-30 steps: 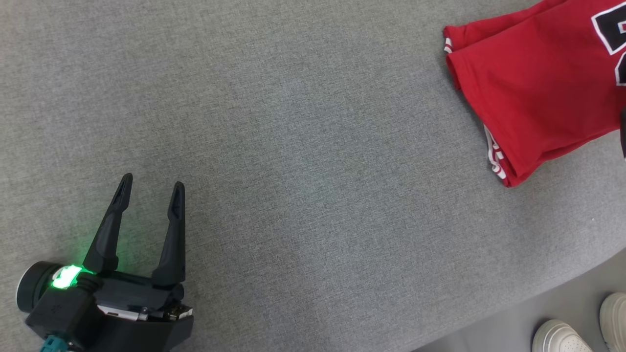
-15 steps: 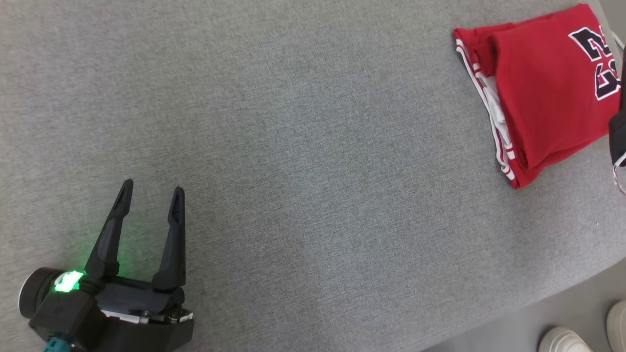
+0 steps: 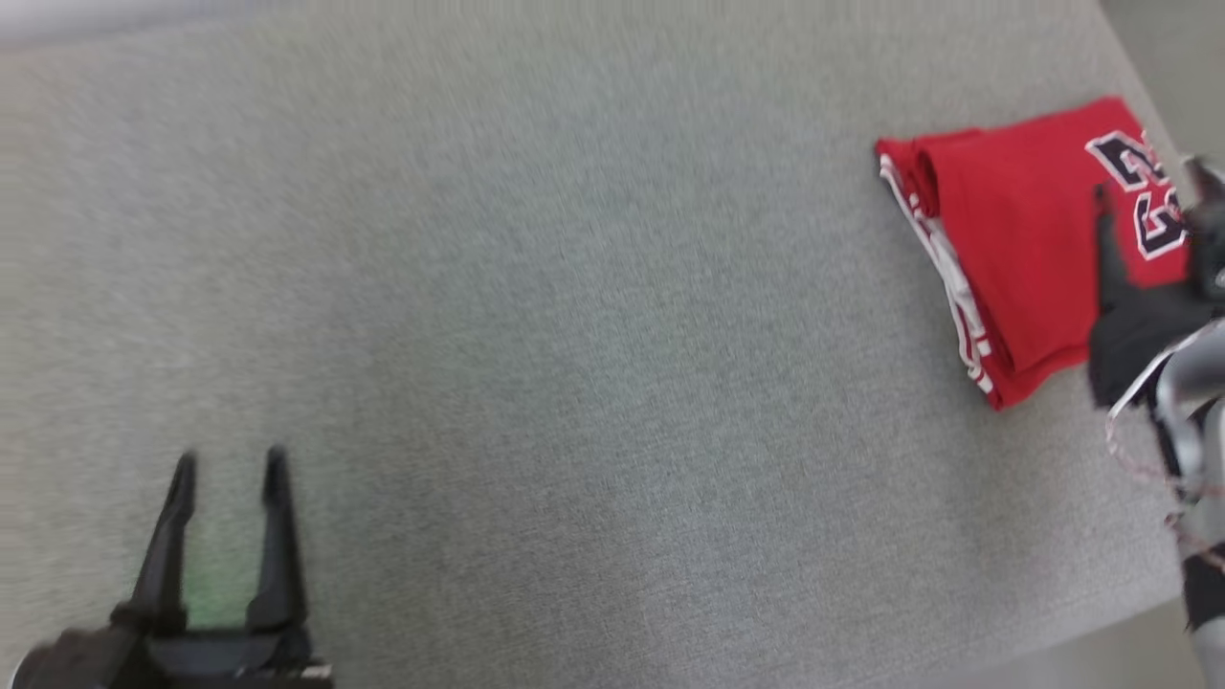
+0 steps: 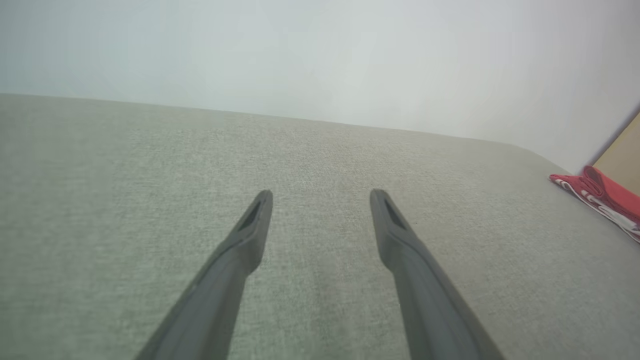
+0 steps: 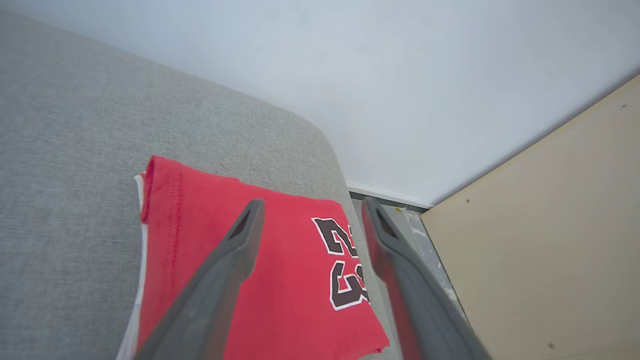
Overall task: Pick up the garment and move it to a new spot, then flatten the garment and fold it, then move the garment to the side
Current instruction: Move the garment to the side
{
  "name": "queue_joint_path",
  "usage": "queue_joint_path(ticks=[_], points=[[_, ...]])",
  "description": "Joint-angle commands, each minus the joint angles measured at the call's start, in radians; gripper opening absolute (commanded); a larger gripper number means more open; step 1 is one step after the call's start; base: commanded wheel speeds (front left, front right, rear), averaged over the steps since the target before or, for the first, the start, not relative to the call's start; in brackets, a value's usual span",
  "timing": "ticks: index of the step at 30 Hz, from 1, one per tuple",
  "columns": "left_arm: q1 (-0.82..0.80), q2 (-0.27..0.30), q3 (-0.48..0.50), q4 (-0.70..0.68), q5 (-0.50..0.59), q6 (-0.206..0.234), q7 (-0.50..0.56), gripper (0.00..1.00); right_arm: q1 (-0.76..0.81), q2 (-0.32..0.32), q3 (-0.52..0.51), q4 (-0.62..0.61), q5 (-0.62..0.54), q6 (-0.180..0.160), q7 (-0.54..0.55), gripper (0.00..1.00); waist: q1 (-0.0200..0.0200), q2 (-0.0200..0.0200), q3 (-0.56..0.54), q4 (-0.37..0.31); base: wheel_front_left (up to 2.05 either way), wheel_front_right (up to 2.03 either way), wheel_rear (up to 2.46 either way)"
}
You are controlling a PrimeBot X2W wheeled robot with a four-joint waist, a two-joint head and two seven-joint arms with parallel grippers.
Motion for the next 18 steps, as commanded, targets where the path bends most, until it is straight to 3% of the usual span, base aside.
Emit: queue_joint_path(ticks=[1,6,18], points=[[0.034,-0.009,0.019,0.012,0.004,0.002,-0.003,1.0,0.03,0.007,0.004,-0.007,0.03,-0.004,-0.01,1.0,0.0001,0.0001,-0.116,0.052,0.0,0.0,0.0],[0.093,-0.033,0.068,0.04,-0.004,0.008,-0.003,1.0,0.113,0.007,0.033,-0.031,0.086,-0.003,-0.023,1.0,0.0001,0.0001,-0.213,0.084,0.0,0.0,0.0],[0.252,-0.058,0.113,0.092,0.0,0.02,-0.003,1.0,0.373,0.099,0.068,-0.13,0.263,-0.003,-0.095,1.0,0.0001,0.0001,-0.407,0.154,0.0,0.0,0.0]])
